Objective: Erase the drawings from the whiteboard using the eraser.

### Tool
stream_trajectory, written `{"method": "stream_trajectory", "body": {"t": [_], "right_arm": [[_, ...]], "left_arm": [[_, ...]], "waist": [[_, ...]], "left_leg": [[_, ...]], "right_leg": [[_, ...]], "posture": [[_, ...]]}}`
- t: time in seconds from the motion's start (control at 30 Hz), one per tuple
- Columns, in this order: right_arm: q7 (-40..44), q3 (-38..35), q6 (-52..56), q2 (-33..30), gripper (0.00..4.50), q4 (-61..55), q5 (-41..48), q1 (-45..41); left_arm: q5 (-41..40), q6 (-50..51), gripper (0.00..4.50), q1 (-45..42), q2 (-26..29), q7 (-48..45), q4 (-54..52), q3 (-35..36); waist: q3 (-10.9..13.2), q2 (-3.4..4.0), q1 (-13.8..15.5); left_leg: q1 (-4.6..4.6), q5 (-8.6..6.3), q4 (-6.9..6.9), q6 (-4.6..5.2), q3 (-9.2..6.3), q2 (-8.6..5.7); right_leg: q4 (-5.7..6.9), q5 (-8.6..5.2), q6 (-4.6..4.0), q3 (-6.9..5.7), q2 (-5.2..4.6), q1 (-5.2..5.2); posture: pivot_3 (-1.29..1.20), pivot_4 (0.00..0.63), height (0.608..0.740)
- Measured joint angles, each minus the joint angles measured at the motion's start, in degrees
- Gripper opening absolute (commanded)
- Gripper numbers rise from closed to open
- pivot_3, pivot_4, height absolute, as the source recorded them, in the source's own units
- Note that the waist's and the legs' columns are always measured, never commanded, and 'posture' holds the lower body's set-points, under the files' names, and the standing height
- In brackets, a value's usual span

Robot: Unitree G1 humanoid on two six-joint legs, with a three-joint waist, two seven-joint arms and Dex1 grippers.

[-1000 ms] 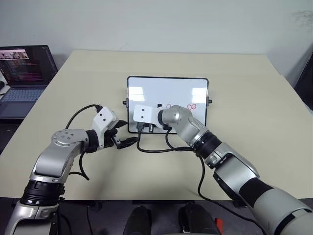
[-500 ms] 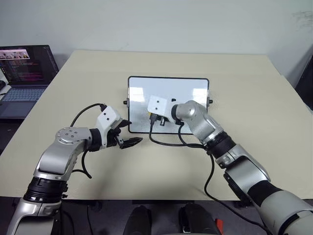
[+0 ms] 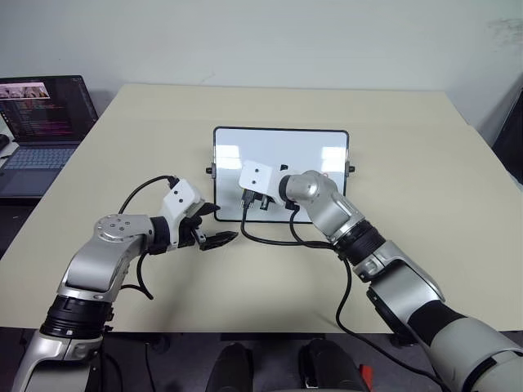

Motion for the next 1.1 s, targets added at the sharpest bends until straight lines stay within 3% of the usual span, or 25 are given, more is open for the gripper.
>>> {"method": "stream_trajectory", "body": {"t": [0.3, 0.63, 1.1], "right_arm": [[6.78, 2.85, 1.33, -1.51, 1.35, -3.51, -0.16, 2.98], [-1.88, -1.05, -1.22, 0.1, 1.35, 1.61, 0.1, -1.02], [4.87, 2.65, -1.0, 0.16, 1.35, -0.21, -0.03, 1.54]], "left_arm": [[-0.04, 0.02, 4.5, 0.48, 0.0, 0.14, -0.01, 0.05], [-0.04, 0.12, 4.5, 1.22, 0.08, 0.2, -0.02, 0.12], [-0.08, 0.18, 4.5, 1.6, 0.1, 0.96, -0.08, 0.12]], "waist": [[0.0, 0.0, -0.02], [0.02, 0.01, 0.07], [0.02, 0.01, -0.04]], "left_leg": [[0.04, 0.0, -0.01, 0.0, -0.01, 0.01], [0.0, 0.03, 0.0, 0.03, -0.02, 0.0], [0.02, 0.02, -0.06, 0.04, -0.03, 0.01]], "right_leg": [[0.02, 0.0, 0.0, -0.01, 0.01, 0.01], [-0.01, 0.0, -0.01, -0.01, 0.01, 0.0], [0.0, 0.0, 0.0, -0.03, 0.01, -0.02]], "posture": [[0.0, 0.15, 0.74], [0.0, 0.15, 0.74], [0.0, 0.15, 0.74]]}}
